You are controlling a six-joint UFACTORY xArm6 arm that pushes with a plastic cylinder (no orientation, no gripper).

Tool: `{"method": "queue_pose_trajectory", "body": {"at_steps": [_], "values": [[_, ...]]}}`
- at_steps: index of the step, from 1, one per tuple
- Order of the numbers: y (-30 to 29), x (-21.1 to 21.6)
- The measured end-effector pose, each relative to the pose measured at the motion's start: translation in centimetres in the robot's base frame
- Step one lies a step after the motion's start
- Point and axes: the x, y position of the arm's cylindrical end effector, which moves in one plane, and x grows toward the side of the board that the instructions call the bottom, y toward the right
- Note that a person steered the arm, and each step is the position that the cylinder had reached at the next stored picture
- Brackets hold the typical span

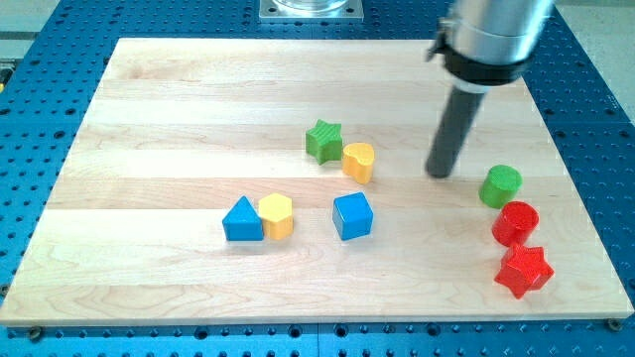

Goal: Put the yellow heart vertically above the green circle

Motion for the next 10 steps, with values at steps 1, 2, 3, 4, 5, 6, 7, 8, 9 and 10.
{"method": "queue_pose_trajectory", "body": {"at_steps": [1,2,3,4,5,6,7,8,9,10], "values": [[-6.4,3.0],[-10.2,1.3],[-8.2,-2.5],[-5.5,-3.7],[-6.2,-6.9],[-0.5,-6.8],[2.4,-4.1],[2.2,-2.8],[-2.4,-1.3],[-0.2,-0.2]]}}
